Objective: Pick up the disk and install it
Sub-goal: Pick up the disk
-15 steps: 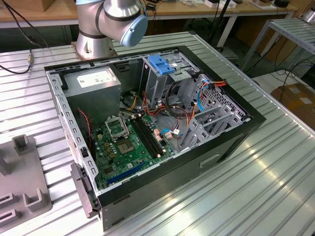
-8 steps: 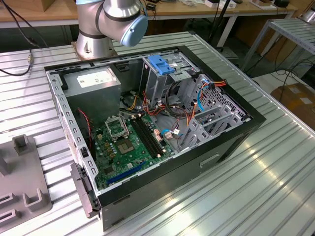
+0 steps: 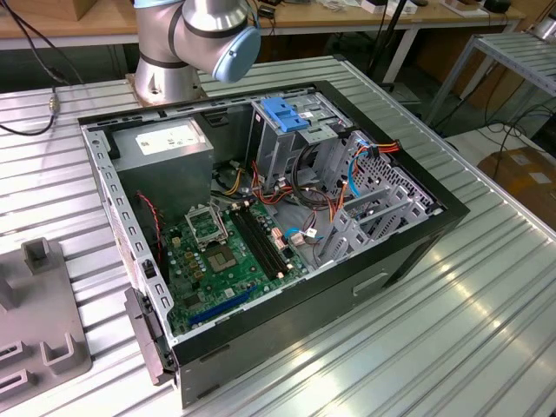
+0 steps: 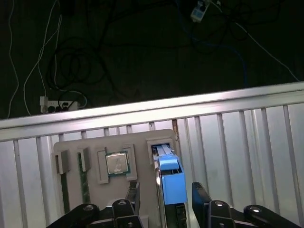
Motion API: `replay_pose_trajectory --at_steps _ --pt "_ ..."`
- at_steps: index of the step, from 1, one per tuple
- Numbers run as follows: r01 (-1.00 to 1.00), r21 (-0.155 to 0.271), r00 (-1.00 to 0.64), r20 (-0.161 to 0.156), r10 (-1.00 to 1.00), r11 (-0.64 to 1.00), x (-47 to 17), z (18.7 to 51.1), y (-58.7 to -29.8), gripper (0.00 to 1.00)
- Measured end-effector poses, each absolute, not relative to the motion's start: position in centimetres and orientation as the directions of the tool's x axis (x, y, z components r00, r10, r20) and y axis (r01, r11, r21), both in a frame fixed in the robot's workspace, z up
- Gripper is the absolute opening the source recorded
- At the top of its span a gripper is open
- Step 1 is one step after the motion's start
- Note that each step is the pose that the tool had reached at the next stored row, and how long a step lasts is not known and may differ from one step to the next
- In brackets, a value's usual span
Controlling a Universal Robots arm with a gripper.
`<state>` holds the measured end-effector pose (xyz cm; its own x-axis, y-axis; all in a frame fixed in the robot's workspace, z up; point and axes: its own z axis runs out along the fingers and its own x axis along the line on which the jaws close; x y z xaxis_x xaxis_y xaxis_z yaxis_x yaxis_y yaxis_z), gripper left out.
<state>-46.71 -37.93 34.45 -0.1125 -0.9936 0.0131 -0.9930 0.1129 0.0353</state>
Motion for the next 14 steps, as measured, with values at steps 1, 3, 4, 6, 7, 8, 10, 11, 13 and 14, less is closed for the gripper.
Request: replay_pose_trajectory --at_steps 1,3,4,6,7,8,10,11,13,14 --pt "-0.993 0.032 -0.109 0.013 -0.994 0.109 -46.7 34.4 -37.9 0.56" --pt "-0.994 0.022 -0.105 0.012 -0.994 0.106 -46.8 34.3 -37.9 0.56" --pt "-0.995 0.017 -0.103 0.011 -0.995 0.103 -46.8 34.2 -37.9 0.56" --pt "-0.995 0.014 -0.100 0.011 -0.995 0.100 -46.9 33.9 -37.9 0.56" --pt "-0.995 0.014 -0.098 0.010 -0.995 0.098 -46.9 33.8 -37.9 0.56" --pt "-0.995 0.014 -0.095 0.008 -0.995 0.095 -47.0 33.5 -37.9 0.56" --pt "-0.996 0.013 -0.092 0.005 -0.996 0.092 -47.1 33.4 -37.9 0.56" --pt "-0.996 0.013 -0.089 0.004 -0.996 0.090 -47.2 33.3 -37.8 0.56" --pt "-0.996 0.014 -0.088 0.003 -0.996 0.088 -47.2 33.1 -37.8 0.56" --pt "-0.996 0.014 -0.087 0.003 -0.996 0.087 -47.2 33.1 -37.7 0.56"
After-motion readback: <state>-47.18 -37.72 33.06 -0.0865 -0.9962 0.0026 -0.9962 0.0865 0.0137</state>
